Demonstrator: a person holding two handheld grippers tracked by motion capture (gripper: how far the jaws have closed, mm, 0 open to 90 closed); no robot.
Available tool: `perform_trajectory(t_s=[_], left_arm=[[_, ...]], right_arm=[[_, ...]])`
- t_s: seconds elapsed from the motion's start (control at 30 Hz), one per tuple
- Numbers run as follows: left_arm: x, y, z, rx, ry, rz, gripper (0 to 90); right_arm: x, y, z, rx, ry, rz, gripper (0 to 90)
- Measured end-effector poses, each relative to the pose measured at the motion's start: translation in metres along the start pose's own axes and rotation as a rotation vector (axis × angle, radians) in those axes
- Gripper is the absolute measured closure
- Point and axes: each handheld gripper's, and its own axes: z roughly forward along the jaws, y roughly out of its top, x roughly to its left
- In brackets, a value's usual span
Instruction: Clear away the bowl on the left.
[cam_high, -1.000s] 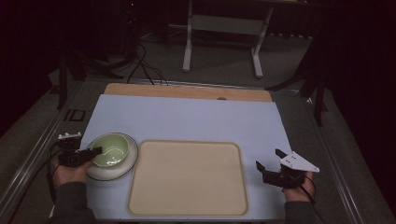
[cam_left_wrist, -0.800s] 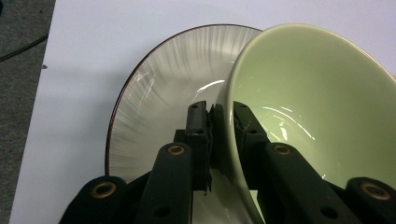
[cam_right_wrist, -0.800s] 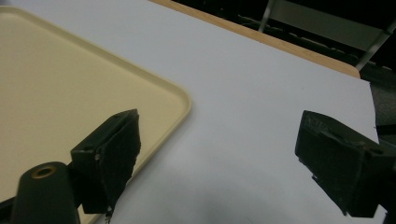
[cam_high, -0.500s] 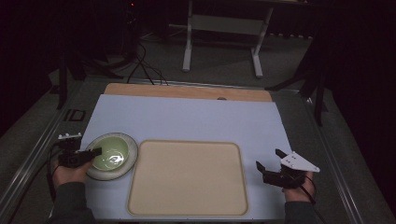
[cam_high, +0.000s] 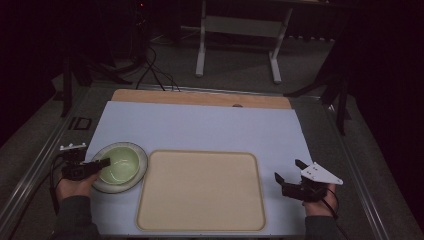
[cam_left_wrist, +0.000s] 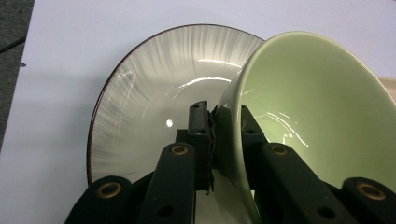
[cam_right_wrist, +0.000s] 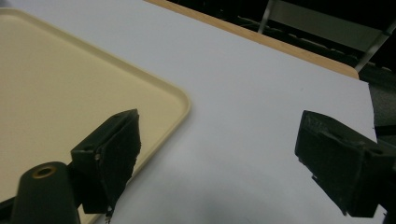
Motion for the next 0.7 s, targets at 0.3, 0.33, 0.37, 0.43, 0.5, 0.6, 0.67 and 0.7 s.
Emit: perform_trajectory(t_s=[0.3,0.33,0.37,0.43,0.5,0.6,0.67,0.7], left_arm=[[0.000,0.000,-0.005,-0.037,-0.008,-0.014,81.6],[0.000,0.000,-0.005,-0.039,-0.008,-0.014,81.6],[0.000,0.000,-0.006,-0.044,-0.008,-0.015,81.5],[-0.001,0.000,-0.007,-0.051,-0.006,-0.017,81.5],[-0.001,0.000,-0.008,-0.060,-0.006,-0.017,81.5],[-0.001,0.000,-0.009,-0.070,-0.006,-0.022,81.4],[-0.001,0.000,-0.011,-0.085,-0.008,-0.026,81.4],[-0.001,0.000,-0.012,-0.088,-0.009,-0.026,81.4]], right_arm=[[0.000,0.000,0.000,-0.001,-0.001,0.002,13.7],[0.000,0.000,0.000,-0.001,-0.001,0.002,13.7],[0.000,0.000,0.000,-0.001,-0.002,0.002,13.7],[0.000,0.000,0.000,-0.001,-0.002,0.002,13.7],[0.000,0.000,0.000,-0.001,-0.003,0.002,13.7],[0.000,0.000,0.000,-0.002,-0.003,0.004,13.7],[0.000,0.000,0.000,-0.003,-0.004,0.004,13.7],[0.000,0.000,0.000,-0.004,-0.004,0.004,13.7]])
